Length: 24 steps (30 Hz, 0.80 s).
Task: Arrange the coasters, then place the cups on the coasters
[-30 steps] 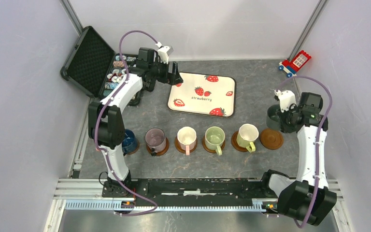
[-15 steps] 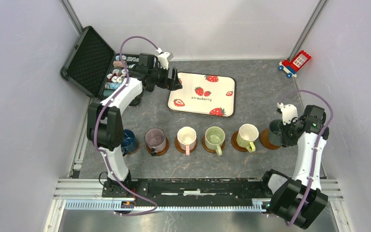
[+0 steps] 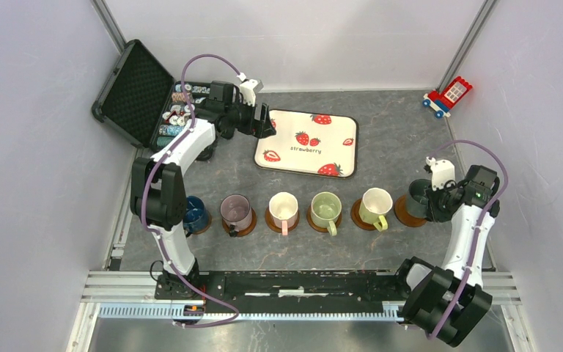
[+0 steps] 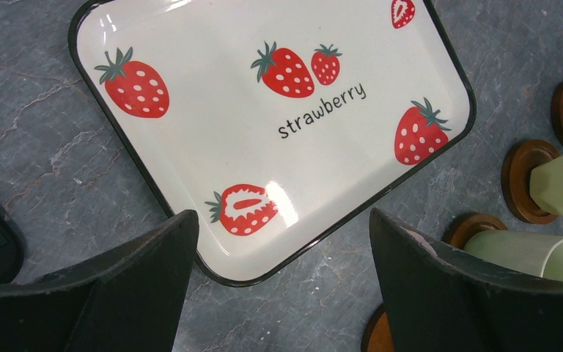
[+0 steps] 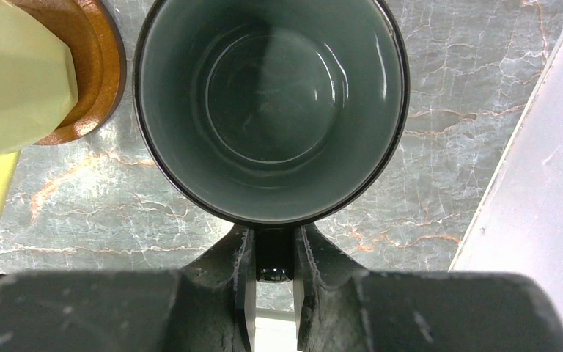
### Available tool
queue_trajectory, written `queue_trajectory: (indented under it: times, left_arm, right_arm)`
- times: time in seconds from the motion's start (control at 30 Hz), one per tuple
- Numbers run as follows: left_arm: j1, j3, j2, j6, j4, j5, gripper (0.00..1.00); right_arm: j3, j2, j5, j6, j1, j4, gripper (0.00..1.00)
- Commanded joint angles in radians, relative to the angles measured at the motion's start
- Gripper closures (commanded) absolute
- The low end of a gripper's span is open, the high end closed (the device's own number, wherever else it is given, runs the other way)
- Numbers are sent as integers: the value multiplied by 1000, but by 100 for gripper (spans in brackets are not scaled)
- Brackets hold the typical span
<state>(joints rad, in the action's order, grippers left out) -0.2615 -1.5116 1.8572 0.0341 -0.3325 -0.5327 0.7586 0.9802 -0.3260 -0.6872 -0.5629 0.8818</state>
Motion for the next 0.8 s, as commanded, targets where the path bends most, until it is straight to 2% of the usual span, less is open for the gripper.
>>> queue_trajectory:
  times: [0.0, 0.27, 0.57, 0.77]
  left_arm:
    - [-2, -18, -29, 31, 47, -6, 8]
    - [-1, -43, -10, 62, 37, 3, 7]
    - [-1, -62, 8, 66, 30, 4, 7]
    - [-1, -72, 14, 68, 29, 3, 7]
  right_arm:
    - [3, 11, -56, -23, -8, -77, 100]
    - [-4, 66, -60, -39, -8, -81, 98]
    - [6, 80, -35, -110, -9, -8, 64]
    - [14, 65, -28, -187, -9, 86, 46]
